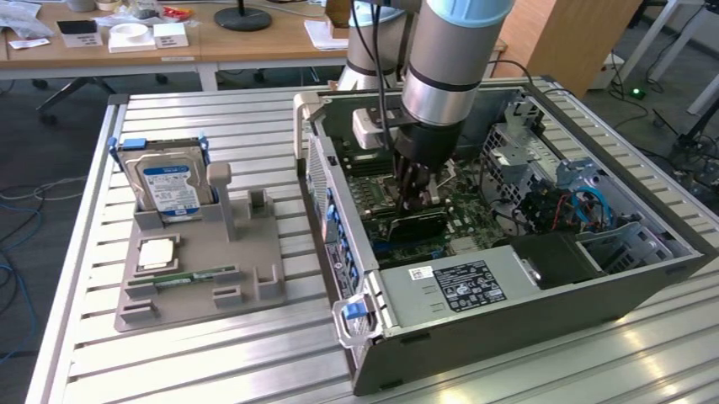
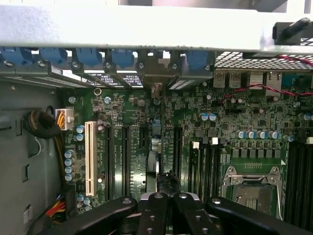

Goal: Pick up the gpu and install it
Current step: 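Press down on the gpu until it lock into place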

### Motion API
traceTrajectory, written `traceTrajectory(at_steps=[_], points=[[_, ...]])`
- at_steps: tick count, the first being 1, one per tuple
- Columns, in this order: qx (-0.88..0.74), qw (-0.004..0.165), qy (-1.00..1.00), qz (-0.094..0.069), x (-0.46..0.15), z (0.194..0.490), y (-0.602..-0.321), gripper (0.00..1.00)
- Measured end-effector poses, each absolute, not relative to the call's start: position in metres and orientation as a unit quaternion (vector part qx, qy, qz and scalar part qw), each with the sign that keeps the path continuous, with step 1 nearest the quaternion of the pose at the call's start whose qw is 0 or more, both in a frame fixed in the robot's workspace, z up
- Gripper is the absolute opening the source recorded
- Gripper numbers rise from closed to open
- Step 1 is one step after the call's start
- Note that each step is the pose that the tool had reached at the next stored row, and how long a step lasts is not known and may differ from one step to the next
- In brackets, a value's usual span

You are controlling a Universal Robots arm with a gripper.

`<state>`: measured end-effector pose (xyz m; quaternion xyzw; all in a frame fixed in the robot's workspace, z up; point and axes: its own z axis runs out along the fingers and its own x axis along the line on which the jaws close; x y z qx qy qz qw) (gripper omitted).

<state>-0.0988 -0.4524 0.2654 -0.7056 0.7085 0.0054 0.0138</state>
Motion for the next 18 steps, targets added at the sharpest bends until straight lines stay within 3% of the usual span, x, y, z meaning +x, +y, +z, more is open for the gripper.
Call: traceTrajectory(at_steps=[18], points=[[-0.706, 0.014, 0.708, 0.005, -0.1000, 0.2637, -0.4540, 0.11]])
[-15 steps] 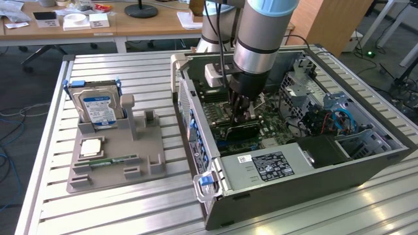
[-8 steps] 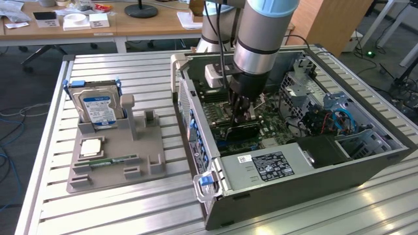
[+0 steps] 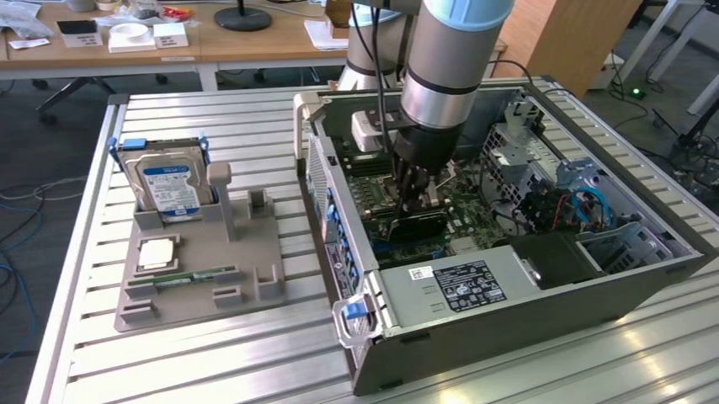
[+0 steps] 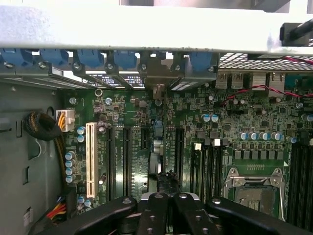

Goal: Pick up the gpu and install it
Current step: 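Press down on the gpu until it lock into place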

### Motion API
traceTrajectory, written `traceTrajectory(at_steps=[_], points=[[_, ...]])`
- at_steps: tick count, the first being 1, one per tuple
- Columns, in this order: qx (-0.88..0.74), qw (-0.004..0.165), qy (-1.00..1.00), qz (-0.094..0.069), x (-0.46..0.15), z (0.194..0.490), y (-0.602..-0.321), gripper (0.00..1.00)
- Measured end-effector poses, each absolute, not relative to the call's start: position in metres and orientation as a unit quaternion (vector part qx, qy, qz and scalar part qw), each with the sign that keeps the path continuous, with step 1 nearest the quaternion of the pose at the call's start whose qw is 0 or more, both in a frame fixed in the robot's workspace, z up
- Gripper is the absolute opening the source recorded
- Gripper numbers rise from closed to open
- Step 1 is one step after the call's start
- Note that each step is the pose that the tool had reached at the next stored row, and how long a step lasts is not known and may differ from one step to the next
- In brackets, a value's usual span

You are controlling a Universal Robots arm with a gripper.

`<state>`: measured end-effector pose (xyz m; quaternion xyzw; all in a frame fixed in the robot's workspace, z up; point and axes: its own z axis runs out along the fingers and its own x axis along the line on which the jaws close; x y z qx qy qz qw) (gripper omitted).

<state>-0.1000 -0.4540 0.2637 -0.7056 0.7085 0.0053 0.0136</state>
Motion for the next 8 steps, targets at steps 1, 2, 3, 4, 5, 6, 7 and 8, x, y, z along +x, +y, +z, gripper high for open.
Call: traceTrajectory(at_steps=[1, 2, 3, 4, 5, 6, 7, 8], points=[[-0.706, 0.014, 0.708, 0.005, -0.1000, 0.2637, -0.4540, 0.11], [-0.706, 0.014, 0.708, 0.005, -0.1000, 0.2637, -0.4540, 0.11], [-0.706, 0.014, 0.708, 0.005, -0.1000, 0.2636, -0.4540, 0.11], [-0.706, 0.014, 0.708, 0.005, -0.1000, 0.2634, -0.4540, 0.11], [-0.706, 0.014, 0.708, 0.005, -0.1000, 0.2631, -0.4540, 0.11], [-0.706, 0.014, 0.708, 0.005, -0.1000, 0.2630, -0.4540, 0.11], [-0.706, 0.014, 0.708, 0.005, -0.1001, 0.2630, -0.4540, 0.11], [-0.706, 0.014, 0.708, 0.005, -0.1001, 0.2630, -0.4540, 0.11]])
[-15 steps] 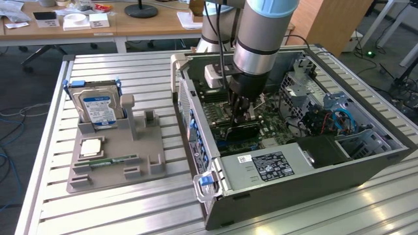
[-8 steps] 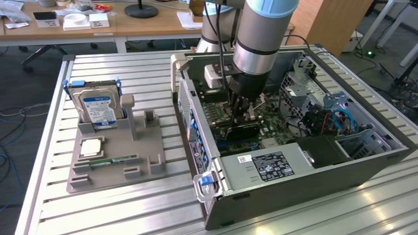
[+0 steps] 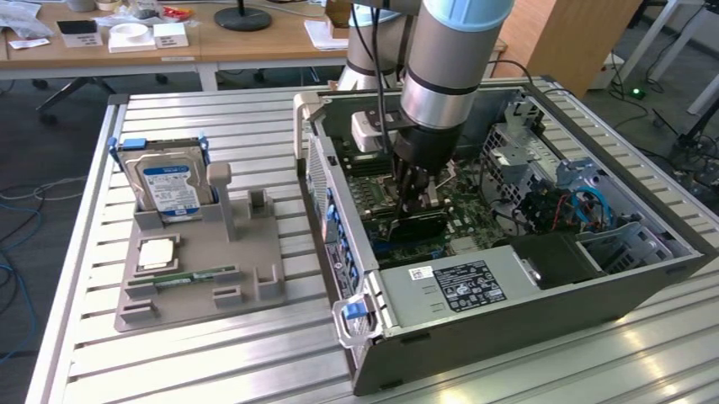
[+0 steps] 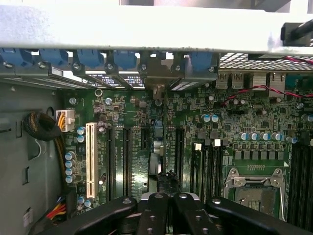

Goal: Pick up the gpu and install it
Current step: 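Press down on the gpu until it lock into place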

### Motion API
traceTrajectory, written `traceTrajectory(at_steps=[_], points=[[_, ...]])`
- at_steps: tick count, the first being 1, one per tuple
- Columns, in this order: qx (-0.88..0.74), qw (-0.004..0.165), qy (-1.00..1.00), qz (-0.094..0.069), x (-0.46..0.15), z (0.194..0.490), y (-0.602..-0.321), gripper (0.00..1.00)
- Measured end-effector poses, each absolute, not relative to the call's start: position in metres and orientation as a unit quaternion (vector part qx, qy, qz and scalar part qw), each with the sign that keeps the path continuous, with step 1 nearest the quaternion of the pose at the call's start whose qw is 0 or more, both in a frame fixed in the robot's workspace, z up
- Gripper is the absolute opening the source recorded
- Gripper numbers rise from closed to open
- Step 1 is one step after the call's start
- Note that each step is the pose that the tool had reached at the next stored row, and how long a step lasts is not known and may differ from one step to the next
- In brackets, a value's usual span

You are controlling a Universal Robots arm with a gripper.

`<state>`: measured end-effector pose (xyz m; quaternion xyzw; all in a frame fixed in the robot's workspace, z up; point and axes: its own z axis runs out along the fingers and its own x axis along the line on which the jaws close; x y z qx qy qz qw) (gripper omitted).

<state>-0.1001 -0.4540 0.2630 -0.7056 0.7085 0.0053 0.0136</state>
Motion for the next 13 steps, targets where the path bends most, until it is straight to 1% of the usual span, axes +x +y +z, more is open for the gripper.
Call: traceTrajectory(at_steps=[13], points=[[-0.706, 0.014, 0.708, 0.005, -0.1005, 0.2611, -0.4540, 0.11]])
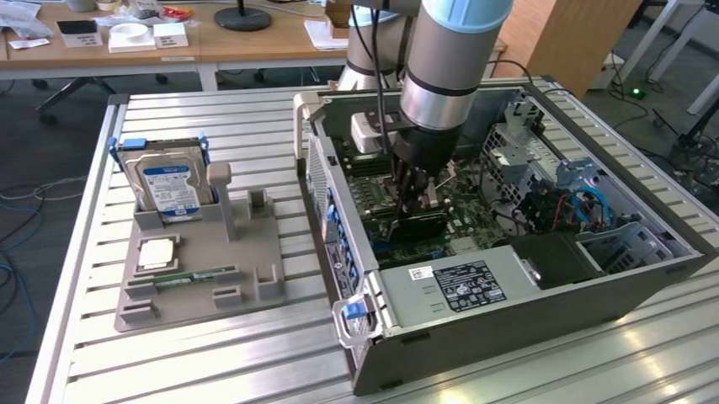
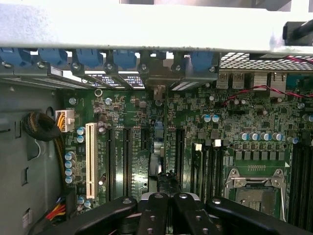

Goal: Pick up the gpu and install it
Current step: 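Press down on the gpu until it lock into place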

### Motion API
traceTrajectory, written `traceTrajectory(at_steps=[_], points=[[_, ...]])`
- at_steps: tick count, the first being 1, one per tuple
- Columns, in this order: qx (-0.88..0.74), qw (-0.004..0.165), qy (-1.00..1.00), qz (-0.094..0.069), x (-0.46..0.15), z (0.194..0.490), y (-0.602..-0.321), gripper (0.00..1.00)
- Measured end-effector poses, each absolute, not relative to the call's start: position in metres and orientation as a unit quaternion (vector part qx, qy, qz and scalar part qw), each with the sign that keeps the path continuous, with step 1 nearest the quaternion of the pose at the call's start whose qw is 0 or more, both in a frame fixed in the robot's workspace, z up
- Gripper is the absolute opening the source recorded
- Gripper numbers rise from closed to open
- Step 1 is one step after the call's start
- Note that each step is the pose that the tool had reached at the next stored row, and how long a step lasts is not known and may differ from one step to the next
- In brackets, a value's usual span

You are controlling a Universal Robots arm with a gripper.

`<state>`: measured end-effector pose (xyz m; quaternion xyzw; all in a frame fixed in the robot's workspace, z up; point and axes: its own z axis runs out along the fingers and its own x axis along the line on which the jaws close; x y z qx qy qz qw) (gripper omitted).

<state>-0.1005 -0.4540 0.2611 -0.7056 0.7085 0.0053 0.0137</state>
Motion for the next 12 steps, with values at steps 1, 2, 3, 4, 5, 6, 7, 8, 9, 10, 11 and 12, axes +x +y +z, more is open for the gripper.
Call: traceTrajectory(at_steps=[1, 2, 3, 4, 5, 6, 7, 8, 9, 10, 11, 12], points=[[-0.706, 0.014, 0.708, 0.005, -0.1007, 0.2608, -0.4541, 0.11], [-0.706, 0.013, 0.708, 0.005, -0.1010, 0.2604, -0.4541, 0.11], [-0.706, 0.013, 0.708, 0.005, -0.1012, 0.2602, -0.4542, 0.11], [-0.706, 0.013, 0.708, 0.005, -0.1015, 0.2599, -0.4543, 0.11], [-0.706, 0.013, 0.708, 0.005, -0.1018, 0.2596, -0.4544, 0.11], [-0.706, 0.014, 0.708, 0.005, -0.1022, 0.2593, -0.4544, 0.11], [-0.706, 0.014, 0.708, 0.005, -0.1025, 0.2592, -0.4544, 0.11], [-0.706, 0.014, 0.708, 0.005, -0.1026, 0.2592, -0.4544, 0.11], [-0.706, 0.014, 0.708, 0.005, -0.1026, 0.2592, -0.4544, 0.11], [-0.706, 0.014, 0.708, 0.005, -0.1026, 0.2591, -0.4544, 0.11], [-0.706, 0.014, 0.708, 0.005, -0.1027, 0.2590, -0.4545, 0.11], [-0.706, 0.013, 0.708, 0.005, -0.1028, 0.2588, -0.4545, 0.11]])
